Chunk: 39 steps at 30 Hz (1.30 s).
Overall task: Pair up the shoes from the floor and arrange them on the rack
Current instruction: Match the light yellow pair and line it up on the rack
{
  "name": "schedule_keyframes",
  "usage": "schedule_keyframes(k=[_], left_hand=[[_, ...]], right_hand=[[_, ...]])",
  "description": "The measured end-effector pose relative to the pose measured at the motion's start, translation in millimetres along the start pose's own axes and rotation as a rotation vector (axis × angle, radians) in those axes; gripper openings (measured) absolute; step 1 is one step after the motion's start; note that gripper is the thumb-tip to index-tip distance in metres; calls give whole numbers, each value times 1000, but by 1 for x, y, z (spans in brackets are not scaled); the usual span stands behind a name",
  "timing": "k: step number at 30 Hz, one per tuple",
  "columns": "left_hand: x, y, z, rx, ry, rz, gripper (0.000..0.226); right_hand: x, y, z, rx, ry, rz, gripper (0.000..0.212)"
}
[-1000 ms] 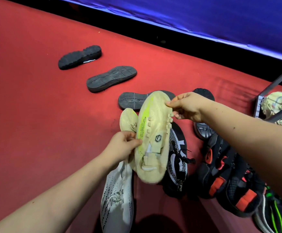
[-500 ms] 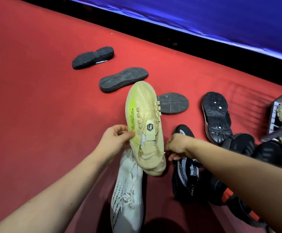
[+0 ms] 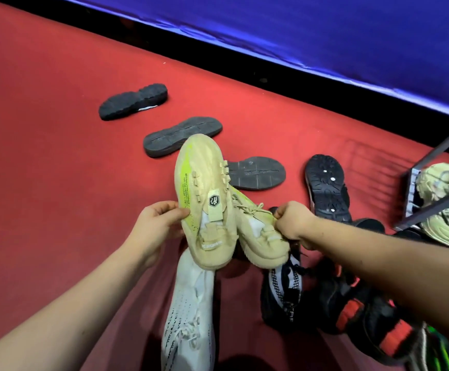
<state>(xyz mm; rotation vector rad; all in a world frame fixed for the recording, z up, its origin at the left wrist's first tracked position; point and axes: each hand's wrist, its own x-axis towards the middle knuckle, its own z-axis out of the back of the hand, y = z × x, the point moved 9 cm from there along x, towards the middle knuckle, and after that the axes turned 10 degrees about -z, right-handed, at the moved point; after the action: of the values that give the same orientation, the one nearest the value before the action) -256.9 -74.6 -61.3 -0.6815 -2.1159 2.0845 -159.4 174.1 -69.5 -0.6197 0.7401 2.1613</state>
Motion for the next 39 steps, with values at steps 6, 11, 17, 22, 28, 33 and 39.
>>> schedule_keyframes(k=[6, 11, 17, 22, 28, 33, 39], left_hand=[[17, -27, -62, 42, 112, 5, 8], [21, -41, -124, 119, 231, 9, 25], [10, -46, -201, 172, 337, 61, 29], [-11, -40, -278, 218, 428, 123, 19], [-42, -12, -352, 251, 477, 194, 16], [-68, 25, -379, 262, 473, 268, 11], [-71, 35, -377, 283, 476, 257, 7]], right_hand=[[-21, -52, 79, -3, -321, 39, 30], [-35, -103, 118, 156, -441, 60, 35], [-49, -168, 150, 378, -543, 74, 35], [-59, -230, 162, 449, -555, 71, 22], [-76, -310, 161, 494, -592, 15, 29], [-85, -351, 153, 492, -640, 36, 20], [-87, -355, 136, 532, -646, 43, 37]])
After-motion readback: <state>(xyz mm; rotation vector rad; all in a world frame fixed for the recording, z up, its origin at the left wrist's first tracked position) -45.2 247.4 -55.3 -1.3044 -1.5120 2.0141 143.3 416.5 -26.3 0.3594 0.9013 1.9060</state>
